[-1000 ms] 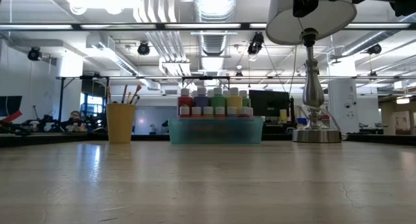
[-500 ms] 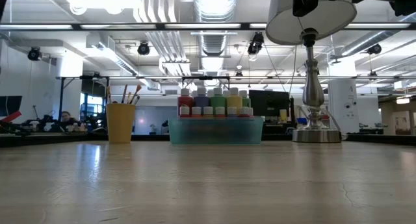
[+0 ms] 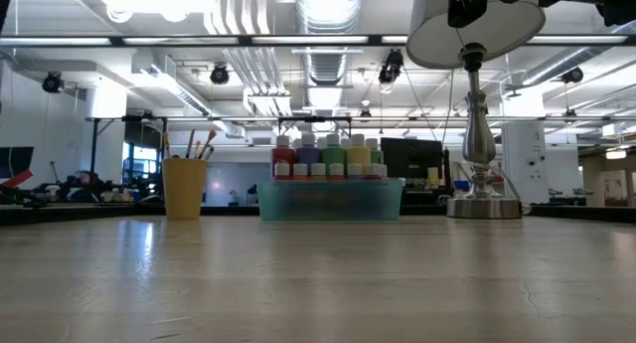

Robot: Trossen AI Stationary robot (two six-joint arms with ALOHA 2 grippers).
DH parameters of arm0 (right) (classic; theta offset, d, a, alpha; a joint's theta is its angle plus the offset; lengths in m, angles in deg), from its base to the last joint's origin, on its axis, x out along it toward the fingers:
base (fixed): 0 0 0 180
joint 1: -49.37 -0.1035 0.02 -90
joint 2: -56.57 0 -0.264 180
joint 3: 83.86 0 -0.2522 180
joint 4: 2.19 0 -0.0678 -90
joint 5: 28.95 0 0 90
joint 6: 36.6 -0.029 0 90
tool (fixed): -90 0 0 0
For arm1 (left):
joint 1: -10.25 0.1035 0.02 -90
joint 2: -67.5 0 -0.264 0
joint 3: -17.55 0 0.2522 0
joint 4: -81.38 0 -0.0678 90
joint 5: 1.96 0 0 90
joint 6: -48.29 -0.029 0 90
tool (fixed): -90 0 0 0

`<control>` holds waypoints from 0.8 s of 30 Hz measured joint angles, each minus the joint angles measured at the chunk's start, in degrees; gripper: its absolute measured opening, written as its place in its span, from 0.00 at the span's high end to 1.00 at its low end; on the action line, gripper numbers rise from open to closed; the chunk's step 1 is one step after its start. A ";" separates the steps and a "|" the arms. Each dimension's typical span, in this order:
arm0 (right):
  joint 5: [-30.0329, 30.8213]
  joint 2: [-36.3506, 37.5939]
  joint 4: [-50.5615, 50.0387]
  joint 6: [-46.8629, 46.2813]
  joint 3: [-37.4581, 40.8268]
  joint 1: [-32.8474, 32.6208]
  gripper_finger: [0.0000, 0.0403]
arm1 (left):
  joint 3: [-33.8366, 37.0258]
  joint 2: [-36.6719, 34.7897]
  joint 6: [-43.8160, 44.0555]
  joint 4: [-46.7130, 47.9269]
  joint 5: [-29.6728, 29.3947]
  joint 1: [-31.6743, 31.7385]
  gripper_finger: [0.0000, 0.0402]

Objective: Pick & Place Paint Supplies
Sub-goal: Put the silver paintbrush into the orange cup

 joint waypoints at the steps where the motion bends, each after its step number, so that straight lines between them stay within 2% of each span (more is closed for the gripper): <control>1: 0.00 0.00 0.00 0.01 0.00 0.00 0.97 | 0.03 0.00 0.00 -0.02 0.00 0.00 0.87; 6: -0.15 0.00 0.04 -0.02 0.00 0.00 0.97 | 0.07 -0.11 0.24 -0.01 0.13 -0.02 0.97; 15: -0.02 0.07 -0.83 -2.02 0.00 0.00 0.95 | 0.15 -0.11 0.57 0.08 0.01 0.02 0.97; 20: 2.50 0.04 -1.07 -4.23 0.09 0.00 0.82 | 0.15 -0.28 0.88 0.58 -0.24 0.02 0.97; 24: 5.18 0.04 -2.41 -6.04 0.09 0.02 0.67 | 0.14 -1.71 0.72 5.93 -3.88 -0.14 0.97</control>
